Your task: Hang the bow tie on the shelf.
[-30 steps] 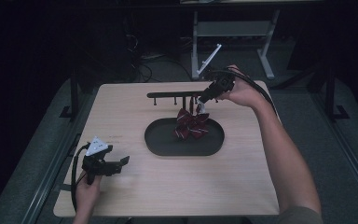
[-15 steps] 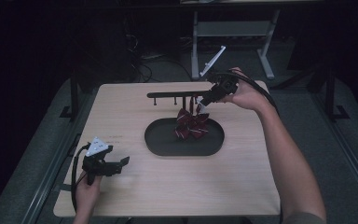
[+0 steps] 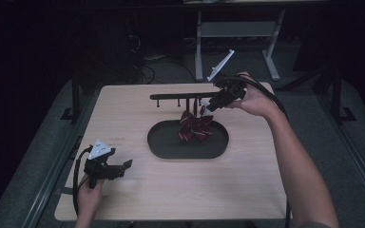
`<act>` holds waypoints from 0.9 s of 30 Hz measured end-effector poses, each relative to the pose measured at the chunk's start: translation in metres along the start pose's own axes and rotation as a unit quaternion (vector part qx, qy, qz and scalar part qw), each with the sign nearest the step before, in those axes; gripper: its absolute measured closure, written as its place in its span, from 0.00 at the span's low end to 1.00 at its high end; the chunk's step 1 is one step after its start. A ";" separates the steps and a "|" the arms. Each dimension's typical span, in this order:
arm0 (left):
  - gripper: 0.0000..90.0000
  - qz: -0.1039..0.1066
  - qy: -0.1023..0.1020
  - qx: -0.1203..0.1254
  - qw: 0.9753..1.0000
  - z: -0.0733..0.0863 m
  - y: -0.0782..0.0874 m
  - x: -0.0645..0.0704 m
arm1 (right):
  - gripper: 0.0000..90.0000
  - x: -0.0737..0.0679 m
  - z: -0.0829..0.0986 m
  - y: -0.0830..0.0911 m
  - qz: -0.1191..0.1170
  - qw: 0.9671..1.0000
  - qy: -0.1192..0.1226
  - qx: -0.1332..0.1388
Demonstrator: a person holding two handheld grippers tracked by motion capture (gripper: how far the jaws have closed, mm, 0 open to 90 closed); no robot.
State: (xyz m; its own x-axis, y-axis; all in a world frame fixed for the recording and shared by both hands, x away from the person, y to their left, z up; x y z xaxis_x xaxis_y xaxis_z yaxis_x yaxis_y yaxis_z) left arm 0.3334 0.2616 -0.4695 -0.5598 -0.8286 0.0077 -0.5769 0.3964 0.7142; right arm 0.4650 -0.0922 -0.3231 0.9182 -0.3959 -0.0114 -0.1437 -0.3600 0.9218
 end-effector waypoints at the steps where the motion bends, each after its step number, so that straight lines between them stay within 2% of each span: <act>1: 0.18 0.000 0.001 0.001 1.000 0.000 0.000 0.000 | 0.72 0.000 0.001 0.000 0.000 1.000 0.000 -0.001; 12: 0.18 -0.001 0.000 0.002 1.000 -0.001 0.000 0.001 | 0.70 -0.006 0.012 -0.006 -0.010 1.000 -0.007 0.001; 27: 0.18 -0.001 -0.003 -0.002 1.000 0.000 -0.001 0.002 | 0.65 -0.018 0.022 -0.013 -0.019 1.000 0.001 0.004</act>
State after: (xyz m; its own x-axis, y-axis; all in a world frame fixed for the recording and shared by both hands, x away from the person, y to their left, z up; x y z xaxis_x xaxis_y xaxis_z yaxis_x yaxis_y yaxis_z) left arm 0.3333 0.2597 -0.4698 -0.5624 -0.8269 0.0022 -0.5752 0.3931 0.7174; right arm 0.4421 -0.0990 -0.3433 0.9240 -0.3799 -0.0448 -0.1120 -0.3806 0.9179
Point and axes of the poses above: each handheld gripper's, and its own axes: y roughly backward along the jaws, z roughly out of its underside, x roughly to its right, the point moved 6 cm from there along -y, roughly forward along the jaws, and after that the axes turned 9 degrees about -x, right-handed, at the moved point
